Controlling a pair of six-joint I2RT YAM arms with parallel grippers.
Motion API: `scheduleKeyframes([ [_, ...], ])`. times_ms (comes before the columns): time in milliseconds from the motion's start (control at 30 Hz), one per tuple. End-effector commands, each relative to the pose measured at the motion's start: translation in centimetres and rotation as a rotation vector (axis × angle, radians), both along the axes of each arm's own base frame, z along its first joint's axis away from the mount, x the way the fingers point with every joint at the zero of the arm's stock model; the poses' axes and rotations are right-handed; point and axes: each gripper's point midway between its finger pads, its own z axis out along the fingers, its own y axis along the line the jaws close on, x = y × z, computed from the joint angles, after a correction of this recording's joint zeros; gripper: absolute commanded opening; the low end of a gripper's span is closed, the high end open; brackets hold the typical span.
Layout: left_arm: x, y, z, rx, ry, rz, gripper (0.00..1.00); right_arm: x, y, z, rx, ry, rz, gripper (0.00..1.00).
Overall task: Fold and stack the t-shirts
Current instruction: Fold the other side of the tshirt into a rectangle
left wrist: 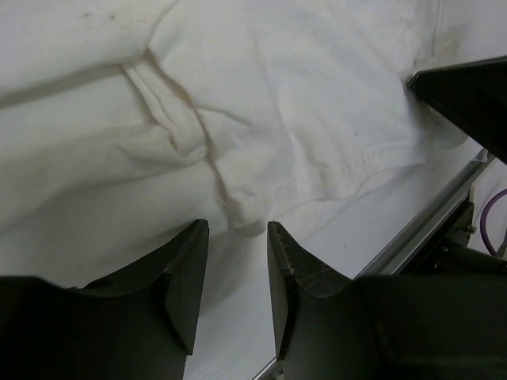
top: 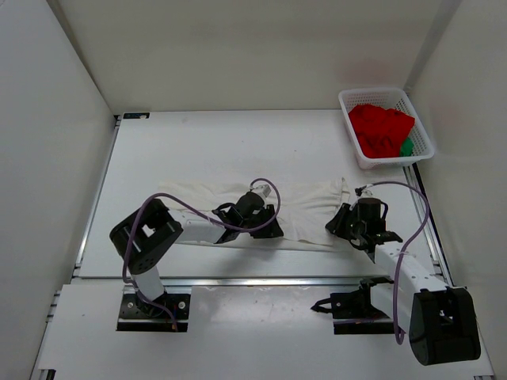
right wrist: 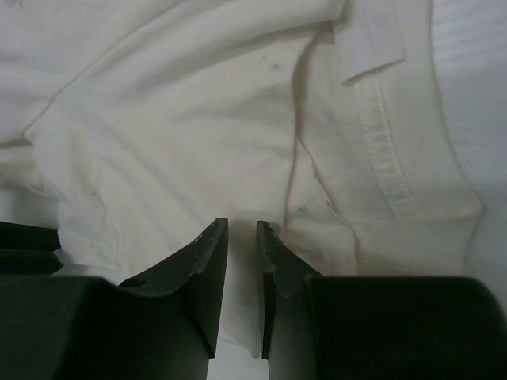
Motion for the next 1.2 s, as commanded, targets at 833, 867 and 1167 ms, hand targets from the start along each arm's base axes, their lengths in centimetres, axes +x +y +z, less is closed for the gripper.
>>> scheduleKeyframes([
  [833,-2.6,0.3,0.6,-0.122,0.134,0.027,0.14,-1.6,-2.1,-2.0,0.02,0.027,-0.105,0.21],
  [867,-2.5,0.4,0.4,-0.127,0.144,0.031,0.18,-1.6,-2.1,-2.2,0.019,0.037,-0.11,0.2],
  [1167,-1.6,1.8,1.3,-0.118,0.094,0.036,0.75,0.4,-1.8,3.2,-0.033,-0.081,-0.098,0.22],
])
